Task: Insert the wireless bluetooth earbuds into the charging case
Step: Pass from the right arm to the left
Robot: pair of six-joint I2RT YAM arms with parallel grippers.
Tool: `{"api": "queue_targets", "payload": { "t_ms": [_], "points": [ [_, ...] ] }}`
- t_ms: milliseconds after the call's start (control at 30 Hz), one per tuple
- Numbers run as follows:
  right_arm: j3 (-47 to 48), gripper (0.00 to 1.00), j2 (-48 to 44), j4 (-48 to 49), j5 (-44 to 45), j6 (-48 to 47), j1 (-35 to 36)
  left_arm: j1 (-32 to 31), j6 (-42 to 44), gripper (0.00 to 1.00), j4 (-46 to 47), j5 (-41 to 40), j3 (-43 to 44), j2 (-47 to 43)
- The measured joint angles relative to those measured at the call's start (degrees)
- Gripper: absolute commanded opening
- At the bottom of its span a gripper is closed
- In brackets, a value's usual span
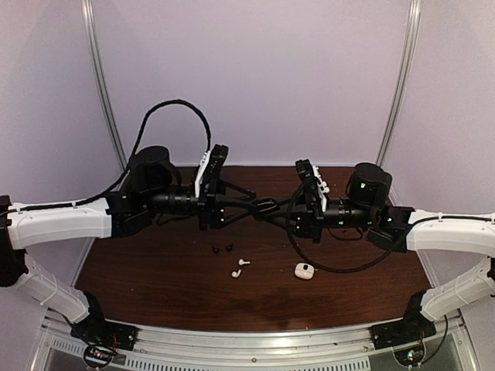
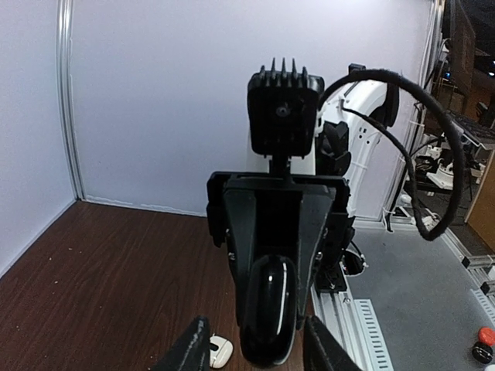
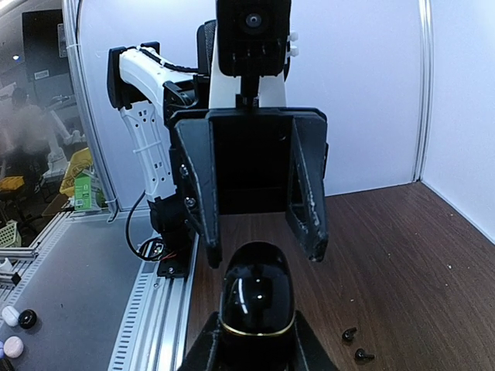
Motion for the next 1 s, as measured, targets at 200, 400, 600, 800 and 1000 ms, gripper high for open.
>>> {"api": "queue_targets", "payload": {
  "t_ms": [200, 400, 600, 800, 1000],
  "points": [
    [0.0, 0.13, 0.0, -0.7, 0.0, -0.5, 0.0, 0.0, 0.3, 0.37, -1.7, 1.7, 0.2, 0.9],
    [0.0, 0.13, 0.4, -0.9, -0.1, -0.6, 0.0, 0.0, 0.2, 0.26, -1.9, 3.8, 1.3, 2.0],
    [0.0, 0.15, 0.5, -1.3, -0.7, -0.6, 0.0, 0.2, 0.1, 0.1, -1.8, 4.9, 1.6, 2.7],
    [0.0, 0.3, 0.5, -1.3, -1.2, -0.6, 0.0, 0.2, -0.1, 0.03, -1.6, 5.5, 1.6, 2.7],
    [0.1, 0.4, 1.1, -0.8, -1.7, -0.6, 0.0, 0.1, -0.5, 0.01, -0.6, 6.1, 1.6, 2.7]
  ]
}}
